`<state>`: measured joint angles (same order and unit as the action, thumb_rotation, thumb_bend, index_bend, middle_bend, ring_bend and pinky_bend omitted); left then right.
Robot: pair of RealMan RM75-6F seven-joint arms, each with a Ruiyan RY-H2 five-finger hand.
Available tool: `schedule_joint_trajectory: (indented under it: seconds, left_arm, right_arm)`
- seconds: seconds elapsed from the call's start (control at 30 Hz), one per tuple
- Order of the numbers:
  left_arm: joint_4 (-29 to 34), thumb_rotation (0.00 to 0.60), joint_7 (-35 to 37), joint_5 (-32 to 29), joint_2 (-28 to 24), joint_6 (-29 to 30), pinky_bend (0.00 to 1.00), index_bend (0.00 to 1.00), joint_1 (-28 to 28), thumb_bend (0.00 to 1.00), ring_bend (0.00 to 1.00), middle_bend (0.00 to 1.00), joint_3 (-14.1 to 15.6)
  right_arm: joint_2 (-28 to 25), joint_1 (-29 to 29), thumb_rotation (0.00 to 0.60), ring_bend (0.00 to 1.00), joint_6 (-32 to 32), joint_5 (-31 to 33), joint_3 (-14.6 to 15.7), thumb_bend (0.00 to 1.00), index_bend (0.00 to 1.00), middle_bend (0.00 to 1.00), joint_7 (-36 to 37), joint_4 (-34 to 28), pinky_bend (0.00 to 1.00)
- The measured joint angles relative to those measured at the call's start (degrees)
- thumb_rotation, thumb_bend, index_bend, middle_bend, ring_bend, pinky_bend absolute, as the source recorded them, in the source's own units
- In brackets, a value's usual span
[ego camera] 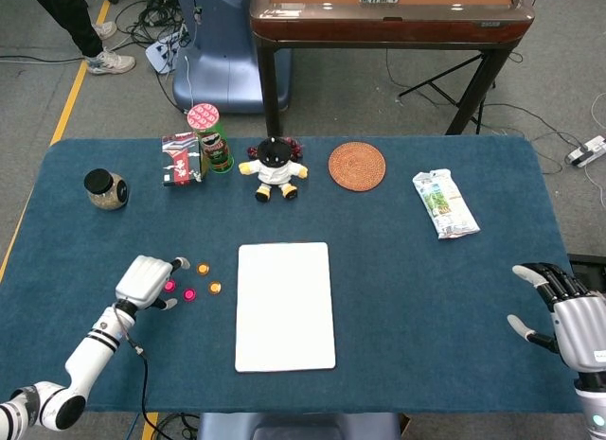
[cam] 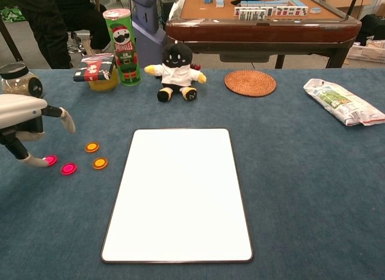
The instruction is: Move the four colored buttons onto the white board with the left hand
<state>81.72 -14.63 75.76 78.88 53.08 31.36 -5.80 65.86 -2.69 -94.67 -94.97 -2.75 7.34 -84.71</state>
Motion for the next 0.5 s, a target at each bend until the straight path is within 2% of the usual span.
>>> schedule_joint_trajectory:
  seconds: [0.5]
  left_arm:
    - [-4.5,0.6,-2.08,-5.02,2.02,-2.59,1.0,0.45,1.44,0.17,1.0,1.0,0.75]
  right_arm:
    - [-0.18,-0.31,0.6,0.2,1.19,0.35,0.23,0.0,0.25,0.26,-0.82,-0.64,0.35]
